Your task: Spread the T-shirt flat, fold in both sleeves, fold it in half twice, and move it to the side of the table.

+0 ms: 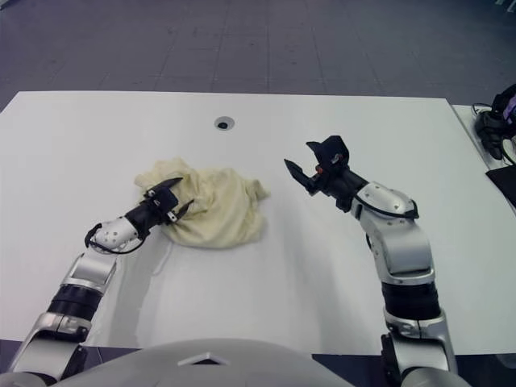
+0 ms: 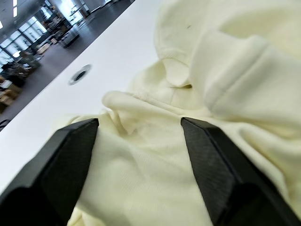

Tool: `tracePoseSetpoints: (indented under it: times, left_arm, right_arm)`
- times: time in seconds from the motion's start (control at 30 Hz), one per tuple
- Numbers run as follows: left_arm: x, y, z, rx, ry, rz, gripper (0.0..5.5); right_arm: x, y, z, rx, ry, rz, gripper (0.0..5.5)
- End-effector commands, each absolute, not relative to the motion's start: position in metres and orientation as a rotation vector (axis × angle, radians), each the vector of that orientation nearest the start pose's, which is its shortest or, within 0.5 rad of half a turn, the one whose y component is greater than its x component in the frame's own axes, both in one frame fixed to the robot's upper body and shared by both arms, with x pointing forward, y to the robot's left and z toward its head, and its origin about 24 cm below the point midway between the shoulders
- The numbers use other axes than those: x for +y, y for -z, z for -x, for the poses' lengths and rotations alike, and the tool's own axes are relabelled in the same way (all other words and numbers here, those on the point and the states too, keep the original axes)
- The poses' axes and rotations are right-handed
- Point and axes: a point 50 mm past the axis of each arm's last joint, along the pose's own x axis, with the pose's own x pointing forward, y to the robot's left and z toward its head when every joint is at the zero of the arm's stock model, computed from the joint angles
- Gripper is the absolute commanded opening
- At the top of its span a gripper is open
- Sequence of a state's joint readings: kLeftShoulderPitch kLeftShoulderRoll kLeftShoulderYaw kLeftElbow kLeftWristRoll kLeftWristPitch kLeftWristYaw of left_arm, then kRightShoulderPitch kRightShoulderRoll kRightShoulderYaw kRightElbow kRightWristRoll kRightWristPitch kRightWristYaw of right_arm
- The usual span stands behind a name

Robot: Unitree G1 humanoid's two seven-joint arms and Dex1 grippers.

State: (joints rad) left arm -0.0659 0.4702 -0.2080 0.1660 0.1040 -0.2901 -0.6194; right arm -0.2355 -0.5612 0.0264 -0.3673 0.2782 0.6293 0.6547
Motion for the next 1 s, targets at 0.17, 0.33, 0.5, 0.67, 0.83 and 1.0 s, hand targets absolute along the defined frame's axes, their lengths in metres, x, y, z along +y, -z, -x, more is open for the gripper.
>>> tracePoseSetpoints:
  times: [0.17,0.33,0.5,0.67,0.83,1.0]
  left_arm:
    - [0.141,-0.034,-0.218,0.059,1.066,-0.608,4.60]
    - [0.138,-0.041,-0.226,0.034,1.043,-0.635,5.40]
    - [0.133,-0.043,-0.224,0.000,1.047,-0.617,5.40]
    - [0.131,-0.044,-0.220,-0.005,1.062,-0.612,5.40]
    - [0.134,-0.042,-0.220,0.008,1.056,-0.624,5.40]
    - [0.146,-0.045,-0.223,0.023,1.001,-0.645,5.40]
  right_arm:
    - [-0.159,-0.134,-0.237,0.393,-1.132,0.411,4.66]
    - [-0.151,-0.123,-0.225,0.478,-1.252,0.396,4.53]
    - [-0.140,-0.099,-0.232,0.506,-1.269,0.432,3.82]
    - [-0.134,-0.084,-0.236,0.550,-1.308,0.455,2.96]
    - [-0.136,-0.087,-0.238,0.587,-1.363,0.463,2.17]
    - [-0.137,-0.103,-0.233,0.559,-1.412,0.475,1.29]
